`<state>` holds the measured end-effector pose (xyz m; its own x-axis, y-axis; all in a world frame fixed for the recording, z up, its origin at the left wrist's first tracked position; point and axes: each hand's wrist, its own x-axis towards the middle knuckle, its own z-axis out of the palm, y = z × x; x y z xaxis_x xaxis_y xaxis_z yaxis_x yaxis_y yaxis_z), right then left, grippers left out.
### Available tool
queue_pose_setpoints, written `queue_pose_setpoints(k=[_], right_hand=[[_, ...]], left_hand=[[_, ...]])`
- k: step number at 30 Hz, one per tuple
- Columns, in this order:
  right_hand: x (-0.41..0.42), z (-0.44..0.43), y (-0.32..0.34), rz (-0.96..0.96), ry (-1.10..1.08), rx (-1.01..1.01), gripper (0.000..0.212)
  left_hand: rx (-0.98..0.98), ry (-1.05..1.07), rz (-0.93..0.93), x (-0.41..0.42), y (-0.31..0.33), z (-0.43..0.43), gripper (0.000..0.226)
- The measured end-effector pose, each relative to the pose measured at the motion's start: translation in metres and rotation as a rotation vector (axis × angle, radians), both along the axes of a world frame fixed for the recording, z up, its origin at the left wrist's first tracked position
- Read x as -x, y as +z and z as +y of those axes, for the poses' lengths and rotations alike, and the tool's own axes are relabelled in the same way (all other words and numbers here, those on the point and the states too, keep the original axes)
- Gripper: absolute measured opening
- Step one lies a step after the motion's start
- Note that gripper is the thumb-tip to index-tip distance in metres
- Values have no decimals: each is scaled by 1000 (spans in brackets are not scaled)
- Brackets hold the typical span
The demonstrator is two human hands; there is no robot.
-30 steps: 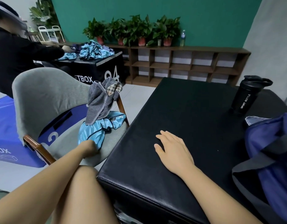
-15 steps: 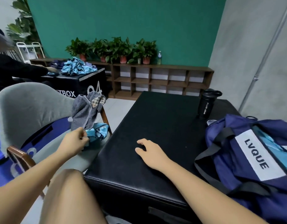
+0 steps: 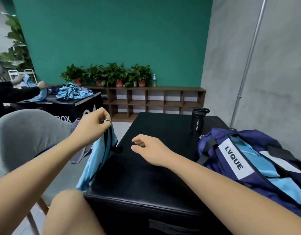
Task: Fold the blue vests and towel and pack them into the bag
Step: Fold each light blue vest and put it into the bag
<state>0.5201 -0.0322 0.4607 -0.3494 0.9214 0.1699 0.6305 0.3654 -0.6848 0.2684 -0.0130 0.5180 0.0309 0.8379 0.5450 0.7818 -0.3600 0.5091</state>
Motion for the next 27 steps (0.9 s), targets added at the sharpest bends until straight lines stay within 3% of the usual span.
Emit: queue_pose_setpoints(k=[7, 11, 13, 18, 27], right_hand=[[-4, -20, 59, 242, -20, -107, 42], [-2, -24, 84, 385, -26, -249, 16], [-5, -23, 93, 396, -27, -325, 5], [-24, -18, 115, 385, -111, -416, 12], [-76, -3, 163, 210, -315, -559, 9]], left_hand=[[-104, -184, -84, -56, 72, -31, 9], [-127, -285, -149, -79, 100, -38, 8], [-139, -301, -183, -87, 109, -40, 10], [-141, -328, -277, -92, 119, -42, 6], [-187, -187, -210, -73, 125, -36, 17]])
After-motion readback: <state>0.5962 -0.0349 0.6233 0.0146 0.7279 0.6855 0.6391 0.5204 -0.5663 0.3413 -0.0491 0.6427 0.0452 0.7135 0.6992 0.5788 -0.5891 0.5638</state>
